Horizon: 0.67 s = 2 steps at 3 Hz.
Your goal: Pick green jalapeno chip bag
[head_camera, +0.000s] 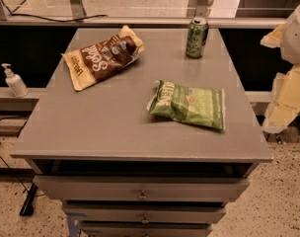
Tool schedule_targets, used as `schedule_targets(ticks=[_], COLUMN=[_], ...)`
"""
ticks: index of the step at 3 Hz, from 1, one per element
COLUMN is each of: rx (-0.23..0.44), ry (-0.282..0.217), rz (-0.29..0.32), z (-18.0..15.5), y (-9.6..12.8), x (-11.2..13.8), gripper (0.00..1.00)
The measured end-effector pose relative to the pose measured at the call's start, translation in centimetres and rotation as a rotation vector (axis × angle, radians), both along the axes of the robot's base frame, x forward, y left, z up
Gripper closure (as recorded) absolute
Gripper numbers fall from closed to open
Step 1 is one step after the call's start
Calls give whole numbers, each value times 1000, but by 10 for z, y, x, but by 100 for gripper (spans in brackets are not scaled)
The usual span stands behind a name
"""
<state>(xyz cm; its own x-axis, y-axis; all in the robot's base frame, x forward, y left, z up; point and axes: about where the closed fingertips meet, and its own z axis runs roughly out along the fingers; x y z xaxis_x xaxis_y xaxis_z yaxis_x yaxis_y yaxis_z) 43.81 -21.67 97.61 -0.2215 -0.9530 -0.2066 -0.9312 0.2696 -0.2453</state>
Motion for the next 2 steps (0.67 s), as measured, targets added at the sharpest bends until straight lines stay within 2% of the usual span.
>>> schedule_targets(ticks=[1, 2], rx=[0, 39], ry=[0, -12], rz=[0, -15], z=[0, -3], y=[0, -1], x=[0, 4], gripper=[0, 0])
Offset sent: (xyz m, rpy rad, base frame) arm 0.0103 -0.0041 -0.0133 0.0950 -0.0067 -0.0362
